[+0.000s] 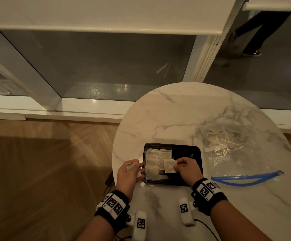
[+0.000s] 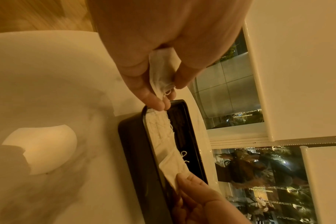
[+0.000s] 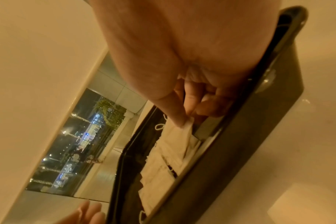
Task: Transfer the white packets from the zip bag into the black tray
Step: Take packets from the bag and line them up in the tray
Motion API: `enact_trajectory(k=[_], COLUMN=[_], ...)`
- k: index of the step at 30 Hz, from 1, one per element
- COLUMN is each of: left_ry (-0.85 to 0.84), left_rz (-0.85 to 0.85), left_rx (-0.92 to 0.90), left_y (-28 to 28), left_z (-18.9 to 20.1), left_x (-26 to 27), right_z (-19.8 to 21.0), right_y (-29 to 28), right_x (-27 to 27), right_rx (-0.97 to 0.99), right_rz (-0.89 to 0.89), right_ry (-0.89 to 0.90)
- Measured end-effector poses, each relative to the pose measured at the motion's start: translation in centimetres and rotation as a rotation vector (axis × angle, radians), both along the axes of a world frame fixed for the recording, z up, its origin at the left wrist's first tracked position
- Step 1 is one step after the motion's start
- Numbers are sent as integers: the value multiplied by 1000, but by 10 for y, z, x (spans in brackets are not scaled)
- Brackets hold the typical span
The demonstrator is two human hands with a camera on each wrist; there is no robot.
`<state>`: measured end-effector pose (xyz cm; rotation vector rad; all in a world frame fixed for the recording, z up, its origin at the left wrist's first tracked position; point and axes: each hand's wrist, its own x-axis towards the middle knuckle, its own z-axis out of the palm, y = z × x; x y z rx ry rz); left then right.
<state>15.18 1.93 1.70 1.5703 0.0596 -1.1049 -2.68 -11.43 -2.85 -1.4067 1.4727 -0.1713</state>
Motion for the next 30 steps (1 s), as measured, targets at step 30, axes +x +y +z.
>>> enact_trajectory(k=[30], left_ry=[-25], left_rz=[-15], left_rx=[11], left_y=[1], left_z=[-2], left_x=[-3], right_z=[-6], right_y=[0], right_x=[22], right_rx=[-41], right_rz=[63], right_ry=[198])
